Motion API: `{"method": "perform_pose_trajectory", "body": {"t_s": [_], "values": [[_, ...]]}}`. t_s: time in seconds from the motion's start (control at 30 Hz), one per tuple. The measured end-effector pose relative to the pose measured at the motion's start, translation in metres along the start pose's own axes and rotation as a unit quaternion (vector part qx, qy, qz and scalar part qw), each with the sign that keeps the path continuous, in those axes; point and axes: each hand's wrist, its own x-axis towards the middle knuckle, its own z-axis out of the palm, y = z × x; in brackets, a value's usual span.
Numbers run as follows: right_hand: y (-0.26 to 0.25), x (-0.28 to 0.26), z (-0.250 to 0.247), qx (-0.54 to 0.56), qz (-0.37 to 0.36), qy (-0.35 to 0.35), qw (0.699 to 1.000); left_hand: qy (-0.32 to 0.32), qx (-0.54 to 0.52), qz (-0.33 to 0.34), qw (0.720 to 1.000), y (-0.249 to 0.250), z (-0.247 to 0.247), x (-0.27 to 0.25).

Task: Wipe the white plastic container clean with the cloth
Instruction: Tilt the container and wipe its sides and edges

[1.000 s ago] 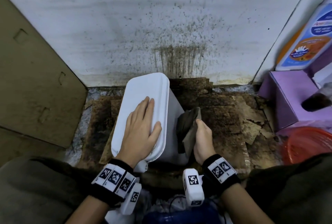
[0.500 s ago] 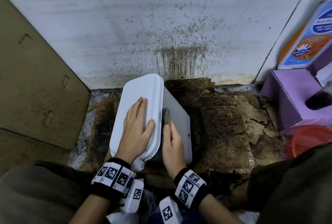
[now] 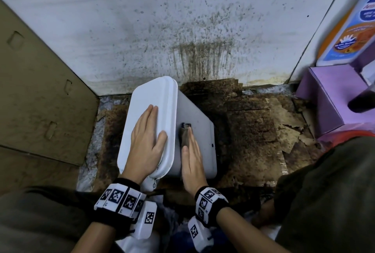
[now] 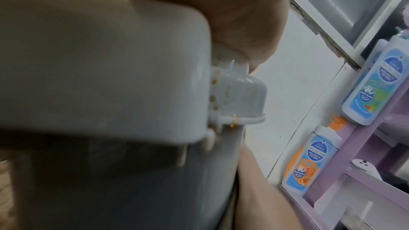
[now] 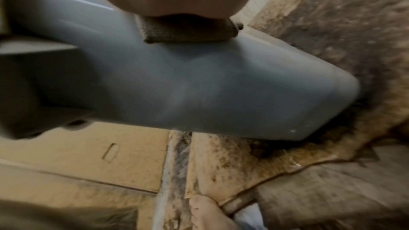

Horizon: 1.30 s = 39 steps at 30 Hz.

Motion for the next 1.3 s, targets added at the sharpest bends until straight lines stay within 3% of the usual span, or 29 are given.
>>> {"method": "perform_pose_trajectory", "body": {"t_s": [0.27, 0.4, 0.63, 0.83, 1.0, 1.07, 1.3], "values": [[0.059, 0.008, -0.019, 0.025, 0.184, 0.013, 0.983, 0.002, -0.013, -0.009, 1.000, -0.001, -0.002, 0.000], [0.065, 0.014, -0.017, 0.040, 0.226, 0.036, 0.973, -0.001, -0.017, -0.015, 1.000, 0.003, -0.001, 0.001], [0.032, 0.011, 0.001, 0.076, 0.218, 0.078, 0.970, 0.005, -0.018, -0.012, 1.000, -0.003, -0.003, 0.001], [-0.022, -0.004, 0.029, 0.025, 0.054, 0.062, 0.996, 0.004, -0.013, -0.008, 1.000, -0.009, -0.004, 0.002], [0.000, -0.005, 0.016, 0.018, -0.012, 0.029, 0.999, 0.000, -0.019, -0.009, 1.000, -0.013, -0.006, 0.001], [0.023, 0.000, 0.010, 0.012, 0.004, 0.026, 1.000, -0.002, -0.021, -0.011, 1.000, -0.011, -0.007, 0.000], [0.094, 0.015, -0.014, -0.018, 0.162, 0.029, 0.986, -0.005, -0.037, -0.015, 0.999, -0.013, -0.010, -0.001]]}}
